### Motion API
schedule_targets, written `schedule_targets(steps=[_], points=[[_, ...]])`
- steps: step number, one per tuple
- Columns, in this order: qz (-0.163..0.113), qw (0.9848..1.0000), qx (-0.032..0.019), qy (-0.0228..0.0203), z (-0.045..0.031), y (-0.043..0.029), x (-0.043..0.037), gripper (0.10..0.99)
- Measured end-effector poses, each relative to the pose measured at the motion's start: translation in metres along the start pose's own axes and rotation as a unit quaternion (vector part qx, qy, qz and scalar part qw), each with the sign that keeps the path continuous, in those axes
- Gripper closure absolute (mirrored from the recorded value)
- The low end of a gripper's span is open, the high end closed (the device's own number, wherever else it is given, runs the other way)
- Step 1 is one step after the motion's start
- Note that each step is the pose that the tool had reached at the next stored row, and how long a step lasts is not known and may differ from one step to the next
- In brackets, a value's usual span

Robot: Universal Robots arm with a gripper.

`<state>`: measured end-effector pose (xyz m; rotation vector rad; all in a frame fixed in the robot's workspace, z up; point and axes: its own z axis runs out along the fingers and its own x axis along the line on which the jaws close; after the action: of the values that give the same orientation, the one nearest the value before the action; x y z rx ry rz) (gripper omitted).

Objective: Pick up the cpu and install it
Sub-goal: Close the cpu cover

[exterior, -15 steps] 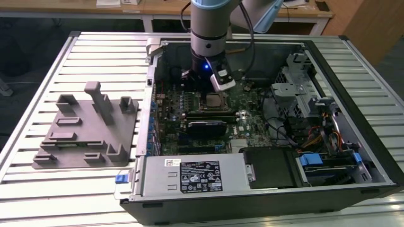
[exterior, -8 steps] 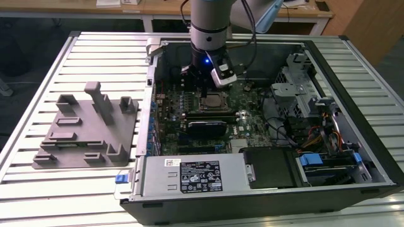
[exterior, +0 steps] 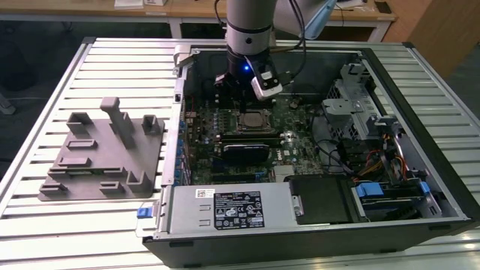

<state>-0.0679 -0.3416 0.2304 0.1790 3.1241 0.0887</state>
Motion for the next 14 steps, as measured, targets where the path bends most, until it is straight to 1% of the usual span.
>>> schedule_targets(steps=[4, 6, 11, 14], points=[[0.000, 1.0000, 0.0002, 0.0001, -0.0001, 0.0000, -0.0003, 0.980], [0.000, 1.0000, 0.0002, 0.0000, 0.0000, 0.0003, -0.0029, 0.980], [0.000, 1.0000, 0.0001, -0.0001, 0.0002, 0.0019, -0.0165, 0.980], [0.001, 1.0000, 0.0003, -0.0002, 0.0003, 0.0026, -0.0225, 0.980]])
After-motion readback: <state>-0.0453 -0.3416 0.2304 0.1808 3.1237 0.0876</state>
